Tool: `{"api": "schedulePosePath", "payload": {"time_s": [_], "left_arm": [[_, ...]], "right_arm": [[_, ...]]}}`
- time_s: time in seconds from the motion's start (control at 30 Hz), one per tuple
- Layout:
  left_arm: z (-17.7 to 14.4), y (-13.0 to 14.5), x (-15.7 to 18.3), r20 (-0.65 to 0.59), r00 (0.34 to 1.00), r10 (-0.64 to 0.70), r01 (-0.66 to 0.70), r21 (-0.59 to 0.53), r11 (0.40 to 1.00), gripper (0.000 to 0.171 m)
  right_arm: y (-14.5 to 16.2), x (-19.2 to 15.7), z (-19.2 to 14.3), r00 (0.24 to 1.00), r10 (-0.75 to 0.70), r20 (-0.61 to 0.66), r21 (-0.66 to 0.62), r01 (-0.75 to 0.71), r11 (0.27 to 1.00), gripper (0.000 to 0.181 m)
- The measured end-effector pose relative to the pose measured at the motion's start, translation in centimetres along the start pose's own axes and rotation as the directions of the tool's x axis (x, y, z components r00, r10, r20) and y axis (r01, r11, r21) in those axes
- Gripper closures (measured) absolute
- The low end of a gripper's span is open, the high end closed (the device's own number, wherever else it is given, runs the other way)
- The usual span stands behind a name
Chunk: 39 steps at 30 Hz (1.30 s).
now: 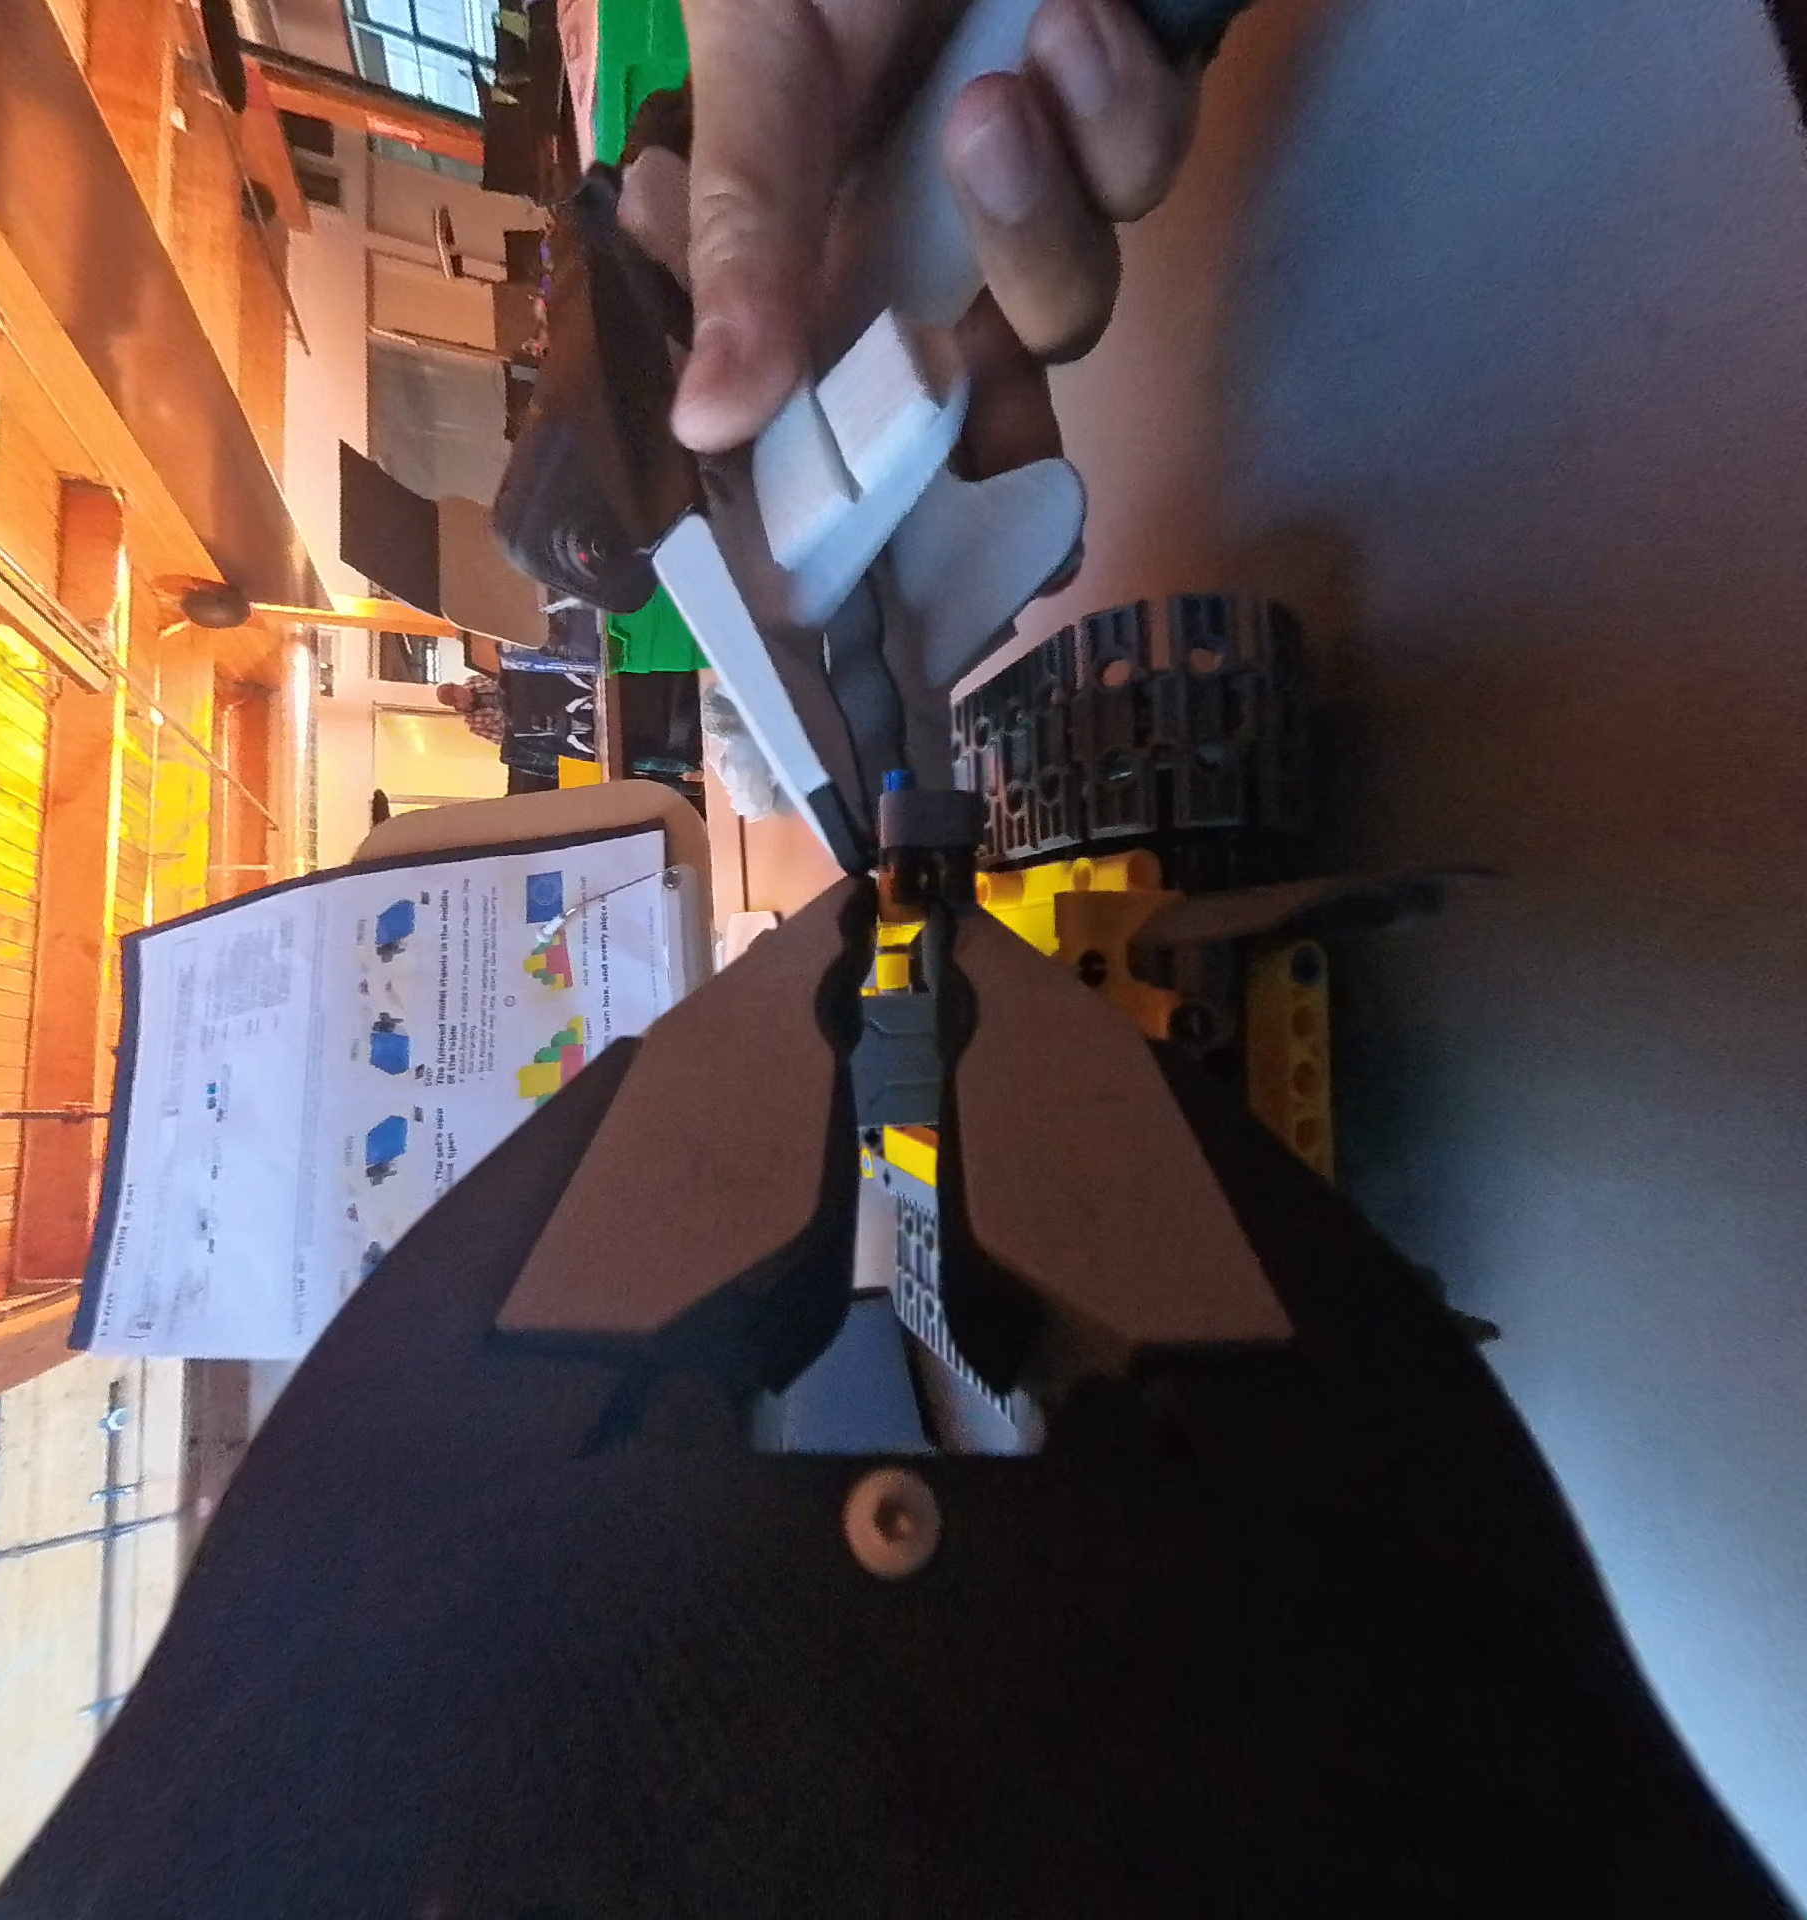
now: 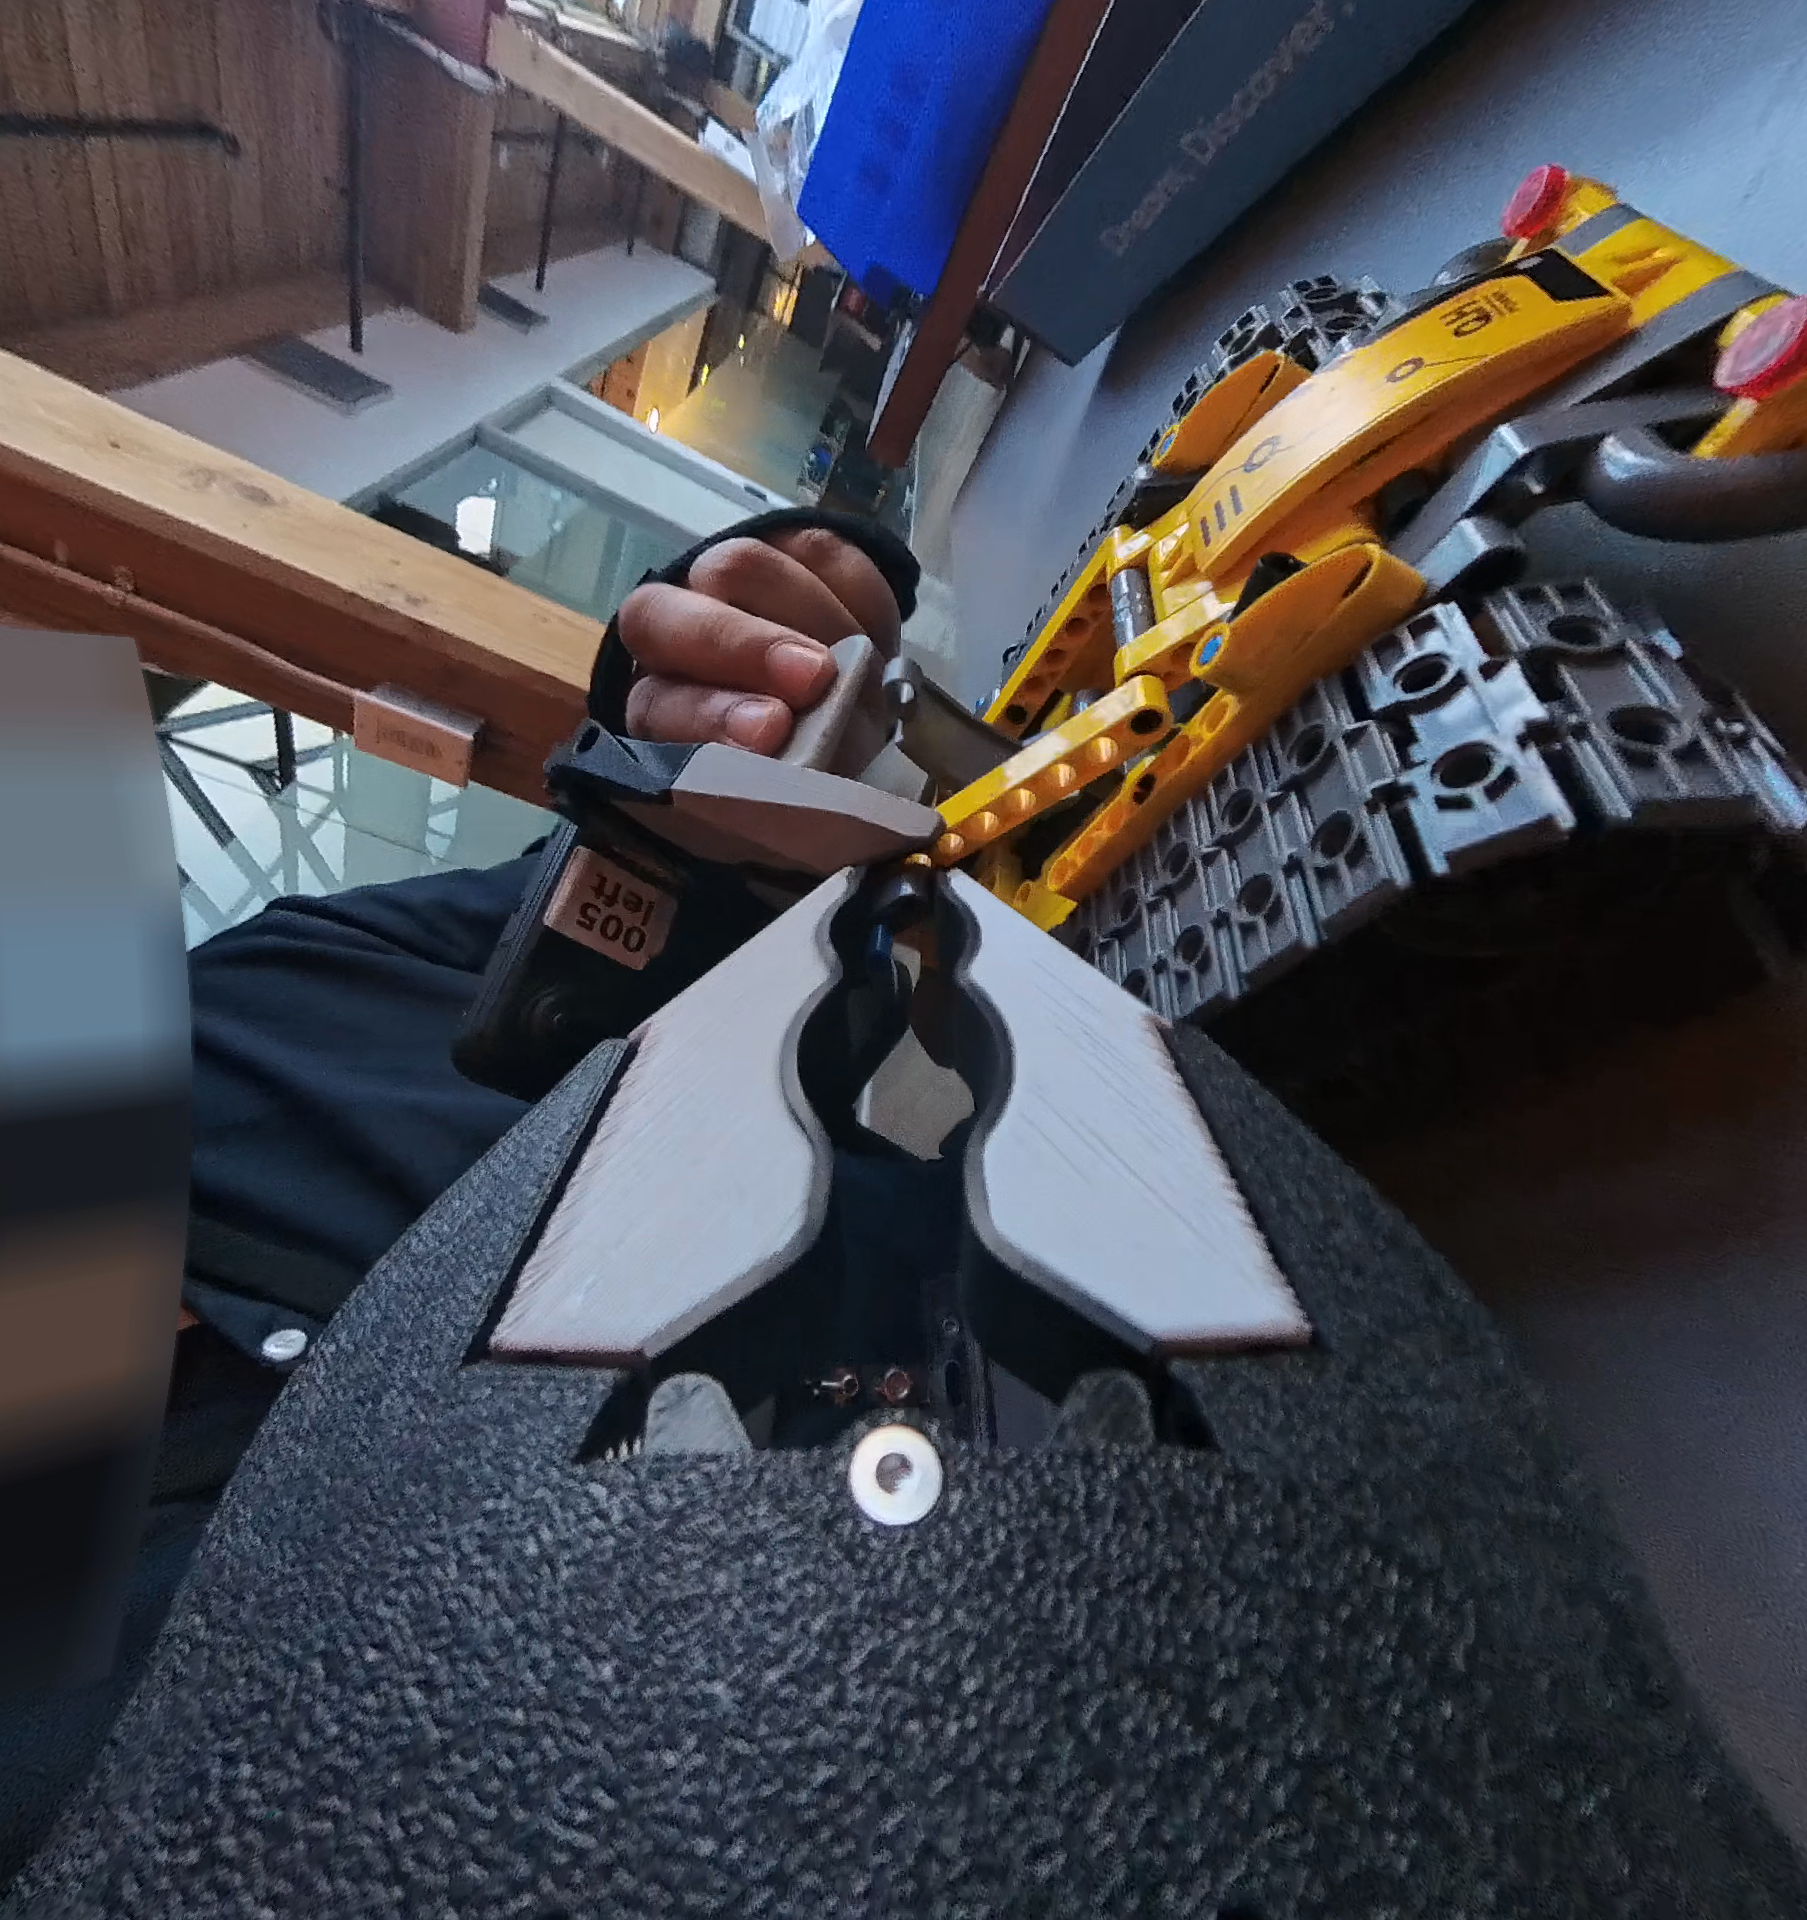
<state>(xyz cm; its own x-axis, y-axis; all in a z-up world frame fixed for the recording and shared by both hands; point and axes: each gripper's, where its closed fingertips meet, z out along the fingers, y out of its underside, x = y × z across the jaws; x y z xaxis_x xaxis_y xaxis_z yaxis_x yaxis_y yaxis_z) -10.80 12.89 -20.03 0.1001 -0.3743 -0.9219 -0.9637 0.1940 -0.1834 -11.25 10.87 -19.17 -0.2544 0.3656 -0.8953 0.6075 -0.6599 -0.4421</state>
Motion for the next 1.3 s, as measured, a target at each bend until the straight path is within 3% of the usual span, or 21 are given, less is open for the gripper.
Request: {"api": "schedulePosePath", "payload": {"time_s": [0.2,0.37,0.43,0.5,0.57,0.63,0.73,0.87,0.97,1.13,1.3], "left_arm": [[0.1,-0.1,0.0,0.011,1.000,-0.010,0.010,0.007,1.000,0.166],[-0.6,-0.7,0.1,0.057,0.998,-0.006,0.005,0.018,1.000,0.166],[-0.7,2.9,-0.5,0.094,0.993,-0.071,0.079,-0.084,0.993,0.166],[-0.9,5.2,-0.9,0.088,0.985,-0.149,0.158,-0.103,0.982,0.166],[-0.8,4.3,-0.9,0.072,0.987,-0.142,0.146,-0.054,0.988,0.166],[-0.4,3.1,-1.1,0.063,0.979,-0.196,0.197,-0.008,0.980,0.166],[-0.1,1.9,-0.9,0.061,0.980,-0.187,0.186,0.027,0.982,0.166],[-0.1,1.2,-0.7,0.066,0.986,-0.154,0.151,0.043,0.988,0.166],[-0.1,1.1,-0.6,0.069,0.989,-0.134,0.132,0.040,0.990,0.167],[-0.1,0.3,-0.8,0.011,0.968,-0.251,0.249,0.094,0.964,0.166],[0.3,0.0,-1.0,-0.036,0.952,-0.303,0.305,0.074,0.949,0.166]], "right_arm": [[0.0,-0.1,-0.1,1.000,-0.009,0.012,0.013,0.008,1.000,0.173],[1.0,0.2,-1.4,0.984,-0.141,-0.113,-0.068,0.134,0.989,0.181],[1.6,0.6,-3.8,0.981,-0.131,-0.143,-0.081,0.120,0.989,0.181],[2.5,0.9,-4.7,0.965,-0.166,-0.201,-0.137,0.141,0.981,0.181],[1.4,1.2,-4.6,0.856,-0.384,-0.347,-0.199,0.333,0.922,0.181],[-0.2,-0.2,-3.7,0.721,-0.571,-0.393,-0.240,0.519,0.821,0.181],[-0.8,-1.2,-2.2,0.576,-0.700,-0.422,-0.288,0.646,0.706,0.173],[-0.1,0.2,-1.7,0.478,-0.772,-0.419,-0.422,0.650,0.632,0.171],[-0.1,0.6,-2.0,0.391,-0.828,-0.402,-0.534,0.634,0.559,0.160],[-0.7,0.7,-1.8,0.064,-0.925,-0.376,-0.680,0.659,0.322,0.168],[-1.4,0.5,-1.7,-0.213,-0.910,-0.356,-0.757,0.636,0.148,0.172]]}}
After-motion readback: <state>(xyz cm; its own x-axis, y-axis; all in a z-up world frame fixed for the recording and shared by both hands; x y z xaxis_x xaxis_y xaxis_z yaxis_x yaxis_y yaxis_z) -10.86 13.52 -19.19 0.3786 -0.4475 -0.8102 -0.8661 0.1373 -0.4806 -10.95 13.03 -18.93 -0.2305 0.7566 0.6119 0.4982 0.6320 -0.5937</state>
